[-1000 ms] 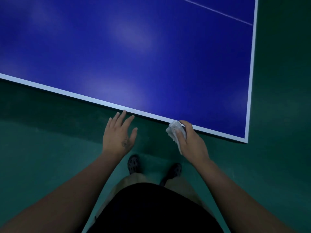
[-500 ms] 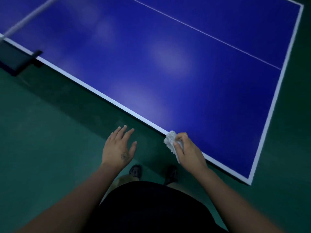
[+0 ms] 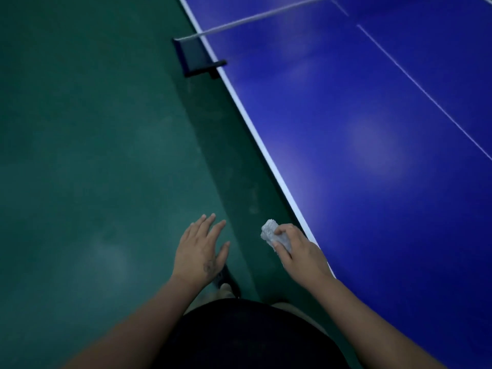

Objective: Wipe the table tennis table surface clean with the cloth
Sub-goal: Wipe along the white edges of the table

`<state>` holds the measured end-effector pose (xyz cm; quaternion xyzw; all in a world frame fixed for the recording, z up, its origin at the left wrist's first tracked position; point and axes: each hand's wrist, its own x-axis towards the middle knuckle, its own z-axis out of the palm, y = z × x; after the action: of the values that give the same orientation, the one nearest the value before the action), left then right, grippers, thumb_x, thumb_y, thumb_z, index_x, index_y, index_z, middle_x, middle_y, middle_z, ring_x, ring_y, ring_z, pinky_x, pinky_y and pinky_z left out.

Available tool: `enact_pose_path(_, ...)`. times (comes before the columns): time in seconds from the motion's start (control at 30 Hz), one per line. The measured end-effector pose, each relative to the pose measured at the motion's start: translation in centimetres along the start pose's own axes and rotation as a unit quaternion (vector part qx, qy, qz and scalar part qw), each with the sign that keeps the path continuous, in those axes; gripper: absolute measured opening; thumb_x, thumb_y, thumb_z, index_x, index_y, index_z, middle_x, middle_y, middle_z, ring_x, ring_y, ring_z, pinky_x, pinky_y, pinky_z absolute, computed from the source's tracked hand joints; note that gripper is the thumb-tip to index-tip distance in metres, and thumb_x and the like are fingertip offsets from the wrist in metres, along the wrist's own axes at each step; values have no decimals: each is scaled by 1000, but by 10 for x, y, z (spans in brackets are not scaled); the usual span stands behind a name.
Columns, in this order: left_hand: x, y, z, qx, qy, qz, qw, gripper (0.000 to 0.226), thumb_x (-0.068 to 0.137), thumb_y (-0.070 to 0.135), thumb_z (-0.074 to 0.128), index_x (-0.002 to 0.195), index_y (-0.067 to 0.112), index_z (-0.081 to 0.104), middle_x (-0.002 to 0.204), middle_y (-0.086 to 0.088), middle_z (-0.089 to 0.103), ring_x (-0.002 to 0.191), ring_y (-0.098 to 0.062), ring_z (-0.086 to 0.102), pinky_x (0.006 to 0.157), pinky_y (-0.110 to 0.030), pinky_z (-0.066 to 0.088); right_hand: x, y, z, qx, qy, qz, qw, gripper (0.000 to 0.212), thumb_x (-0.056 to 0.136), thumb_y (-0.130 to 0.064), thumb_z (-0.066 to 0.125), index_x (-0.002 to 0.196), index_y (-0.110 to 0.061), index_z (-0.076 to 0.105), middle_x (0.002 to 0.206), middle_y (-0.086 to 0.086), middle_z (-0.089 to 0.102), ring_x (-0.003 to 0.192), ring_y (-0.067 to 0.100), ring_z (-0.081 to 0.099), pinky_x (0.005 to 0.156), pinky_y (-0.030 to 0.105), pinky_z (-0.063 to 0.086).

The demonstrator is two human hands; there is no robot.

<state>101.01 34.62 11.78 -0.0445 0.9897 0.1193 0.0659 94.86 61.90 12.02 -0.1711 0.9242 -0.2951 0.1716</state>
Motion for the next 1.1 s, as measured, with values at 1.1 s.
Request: enact_pose_path(1.1, 180, -239, -77, -41, 113, -178, 977, 56, 100, 50, 46, 143, 19, 64, 154, -9, 56, 147, -29, 49, 120, -50, 43, 370, -196, 60, -79, -30, -251, 964, 25, 105, -37, 60, 127, -28, 51, 125, -14, 61, 79, 14, 67, 56, 33, 52)
